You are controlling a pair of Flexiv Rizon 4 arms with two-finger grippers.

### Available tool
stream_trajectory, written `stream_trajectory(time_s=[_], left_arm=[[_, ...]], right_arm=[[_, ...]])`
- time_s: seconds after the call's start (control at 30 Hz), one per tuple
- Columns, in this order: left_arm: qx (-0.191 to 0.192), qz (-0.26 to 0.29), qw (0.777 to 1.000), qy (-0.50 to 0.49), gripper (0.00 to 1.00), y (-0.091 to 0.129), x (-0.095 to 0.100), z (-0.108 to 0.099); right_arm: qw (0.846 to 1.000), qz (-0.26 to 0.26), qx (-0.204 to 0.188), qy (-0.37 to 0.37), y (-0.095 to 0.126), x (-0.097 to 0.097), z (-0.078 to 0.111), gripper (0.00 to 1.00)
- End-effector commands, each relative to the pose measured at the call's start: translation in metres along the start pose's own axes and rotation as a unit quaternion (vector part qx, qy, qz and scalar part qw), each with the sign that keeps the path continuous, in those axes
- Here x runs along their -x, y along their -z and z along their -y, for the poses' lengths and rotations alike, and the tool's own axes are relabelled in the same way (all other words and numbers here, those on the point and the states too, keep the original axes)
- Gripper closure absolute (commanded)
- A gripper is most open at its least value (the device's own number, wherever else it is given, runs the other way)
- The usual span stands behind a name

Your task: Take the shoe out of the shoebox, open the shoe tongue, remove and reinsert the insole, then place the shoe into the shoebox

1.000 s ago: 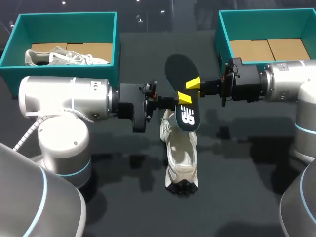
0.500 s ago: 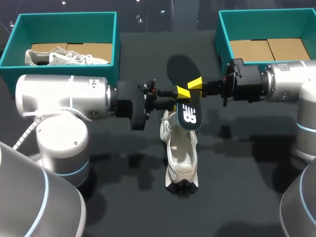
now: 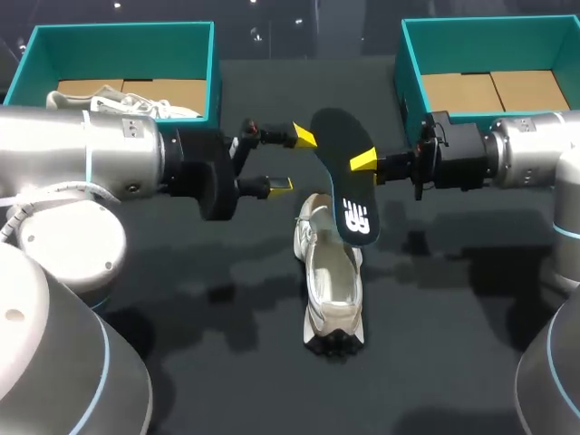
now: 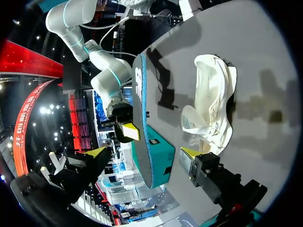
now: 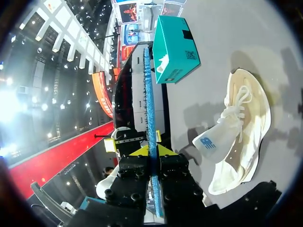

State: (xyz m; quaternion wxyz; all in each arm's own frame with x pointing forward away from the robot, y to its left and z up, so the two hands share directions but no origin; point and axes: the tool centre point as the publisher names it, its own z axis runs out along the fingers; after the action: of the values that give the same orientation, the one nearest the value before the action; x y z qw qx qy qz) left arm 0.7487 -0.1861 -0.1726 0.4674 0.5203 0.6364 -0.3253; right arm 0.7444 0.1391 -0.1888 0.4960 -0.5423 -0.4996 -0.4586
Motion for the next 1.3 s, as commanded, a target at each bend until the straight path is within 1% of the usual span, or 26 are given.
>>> stream_trajectory(time_s=[0.03,0.07,0.1,0.13,0.17,0.2,0.23,0.27,0.47,0.77,0.83,0.87,0.9,1.03,1.07,1.1,1.13,1.23,1.3], left_arm=[[0.004,-0.043,0.999,-0.019,0.00,0.000,0.007,-0.002],[0.006,-0.077,0.997,-0.022,0.00,-0.002,0.011,-0.005],[-0.004,-0.091,0.996,-0.020,0.00,-0.002,0.013,-0.009],[-0.028,-0.115,0.993,-0.009,0.00,-0.002,0.015,-0.015],[-0.075,-0.159,0.984,0.012,0.00,-0.003,0.017,-0.022],[-0.148,-0.209,0.965,0.051,0.00,-0.006,0.017,-0.031],[-0.161,-0.240,0.955,0.058,0.00,-0.007,0.018,-0.038],[-0.137,-0.242,0.959,0.052,0.00,-0.002,0.024,-0.045],[-0.137,-0.242,0.959,0.052,0.00,-0.002,0.024,-0.045],[-0.137,-0.242,0.959,0.052,0.00,-0.002,0.024,-0.045],[-0.122,-0.265,0.955,0.048,0.00,-0.002,0.030,-0.050],[-0.124,-0.281,0.950,0.051,0.00,-0.002,0.033,-0.051],[-0.120,-0.309,0.942,0.057,0.00,-0.004,0.036,-0.055],[-0.128,-0.368,0.919,0.059,0.00,-0.007,0.046,-0.061],[-0.121,-0.392,0.910,0.064,0.00,-0.008,0.048,-0.063],[-0.127,-0.394,0.908,0.059,0.00,-0.008,0.050,-0.063],[-0.132,-0.407,0.902,0.063,0.00,-0.008,0.052,-0.065],[-0.130,-0.457,0.877,0.067,0.00,-0.012,0.058,-0.068],[-0.140,-0.489,0.858,0.073,0.00,-0.016,0.062,-0.071]], right_arm=[[1.000,0.001,0.000,-0.001,-0.001,0.000,0.000,1.00],[1.000,0.001,0.000,-0.001,-0.001,0.000,0.000,1.00],[1.000,0.001,0.000,-0.001,-0.001,0.000,0.000,1.00],[1.000,-0.002,-0.002,0.003,-0.002,0.000,0.000,1.00],[1.000,-0.003,-0.003,0.004,-0.002,0.000,0.000,1.00],[1.000,-0.005,-0.004,0.004,-0.003,0.000,0.000,1.00],[1.000,-0.007,-0.006,0.004,-0.004,0.001,0.000,1.00],[1.000,-0.007,-0.007,0.004,-0.006,0.001,0.000,1.00],[1.000,-0.009,-0.005,0.009,-0.012,0.001,0.000,1.00],[1.000,-0.006,-0.008,0.005,-0.025,0.009,-0.002,1.00],[1.000,-0.006,-0.008,0.006,-0.025,0.009,-0.002,1.00],[1.000,-0.007,-0.008,0.006,-0.026,0.009,-0.002,1.00],[1.000,-0.007,-0.007,0.007,-0.026,0.010,-0.002,1.00],[1.000,-0.009,-0.004,0.010,-0.027,0.010,0.001,1.00],[1.000,-0.010,-0.001,0.011,-0.027,0.010,0.002,1.00],[1.000,-0.010,-0.001,0.011,-0.027,0.010,0.002,1.00],[1.000,-0.010,-0.001,0.011,-0.027,0.010,0.002,1.00],[1.000,-0.010,-0.001,0.011,-0.027,0.010,0.002,1.00],[1.000,-0.010,-0.001,0.011,-0.027,0.010,0.002,1.00]])
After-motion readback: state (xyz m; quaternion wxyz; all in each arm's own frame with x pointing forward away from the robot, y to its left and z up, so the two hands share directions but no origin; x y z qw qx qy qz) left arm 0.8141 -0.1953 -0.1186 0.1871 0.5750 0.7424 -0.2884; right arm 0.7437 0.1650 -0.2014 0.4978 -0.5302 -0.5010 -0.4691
